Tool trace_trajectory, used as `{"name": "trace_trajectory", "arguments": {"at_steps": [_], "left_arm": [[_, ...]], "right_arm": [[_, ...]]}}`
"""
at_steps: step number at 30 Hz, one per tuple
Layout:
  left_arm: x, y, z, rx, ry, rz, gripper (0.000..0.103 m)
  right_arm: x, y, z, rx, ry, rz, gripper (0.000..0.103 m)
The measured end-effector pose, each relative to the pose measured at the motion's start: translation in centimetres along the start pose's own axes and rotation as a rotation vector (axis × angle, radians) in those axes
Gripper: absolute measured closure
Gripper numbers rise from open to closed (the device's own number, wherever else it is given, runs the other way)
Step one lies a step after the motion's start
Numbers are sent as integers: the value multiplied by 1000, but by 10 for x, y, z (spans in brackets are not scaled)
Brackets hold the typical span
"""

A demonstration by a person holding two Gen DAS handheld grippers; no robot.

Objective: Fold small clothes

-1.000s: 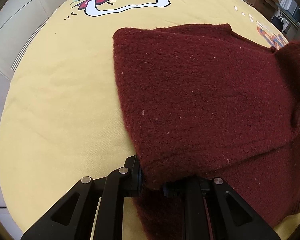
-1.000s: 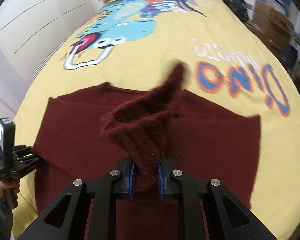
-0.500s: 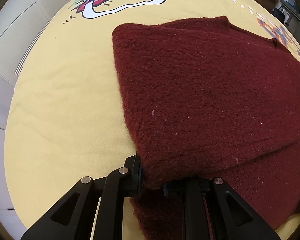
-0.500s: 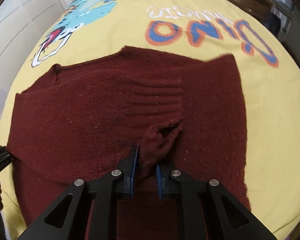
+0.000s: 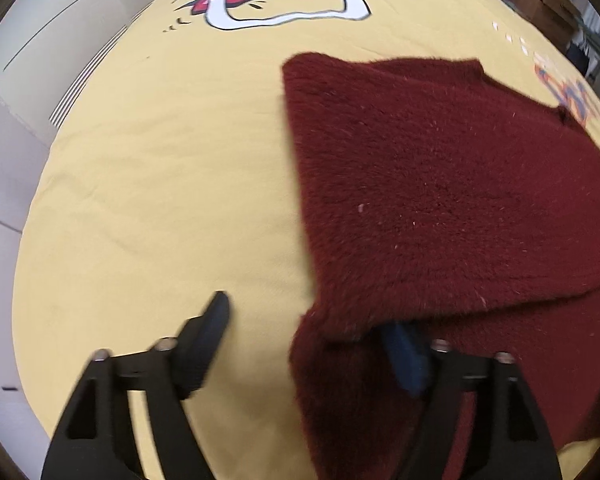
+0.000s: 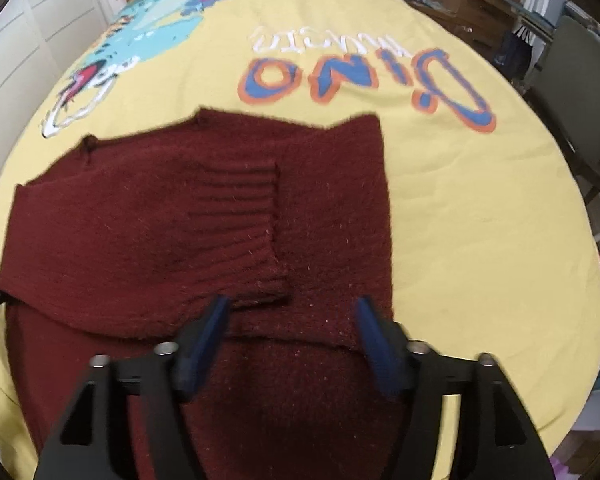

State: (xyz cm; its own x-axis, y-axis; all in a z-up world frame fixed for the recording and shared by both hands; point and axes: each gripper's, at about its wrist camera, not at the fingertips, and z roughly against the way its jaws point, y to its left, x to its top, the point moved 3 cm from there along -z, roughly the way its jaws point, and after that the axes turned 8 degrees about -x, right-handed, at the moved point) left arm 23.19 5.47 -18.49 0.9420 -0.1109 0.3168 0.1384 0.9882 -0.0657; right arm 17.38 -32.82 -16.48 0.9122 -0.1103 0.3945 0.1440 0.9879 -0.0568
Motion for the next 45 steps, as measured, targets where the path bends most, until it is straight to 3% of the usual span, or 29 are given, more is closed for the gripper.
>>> {"name": "trace_trajectory", "arguments": {"at_steps": [6,12,14,20,25,29,33,42,45], "left_arm": [[6,-10,37,17,-64,-18,4],[15,-60,57,-47,-128,-67,1],[19,-73,54,-60,-138,-93,1],[18,-101,-7,-96,-82,-123,1],[13,-105,-39,-71,-46,-125,1],[7,-81,-39,-69,-50,-105,1],[3,-58,-44,-120,-39,-70,1],[10,-49,-46,-147,-2,-68,1],[9,-51,-27,-150,-10,-45,1]], "right_arm": [[15,31,32,36,-60,57,19],[15,81,27,57,-77,118,12],[10,97,19,65,-76,142,4],[-10,120,-17,45,-47,180,4],[-19,95,-42,8,-25,144,4],[-21,59,-49,24,-10,62,3],[-22,35,-49,0,-21,42,1],[-30,22,-26,7,-40,36,1],[-34,12,-5,15,-56,28,1]]}}
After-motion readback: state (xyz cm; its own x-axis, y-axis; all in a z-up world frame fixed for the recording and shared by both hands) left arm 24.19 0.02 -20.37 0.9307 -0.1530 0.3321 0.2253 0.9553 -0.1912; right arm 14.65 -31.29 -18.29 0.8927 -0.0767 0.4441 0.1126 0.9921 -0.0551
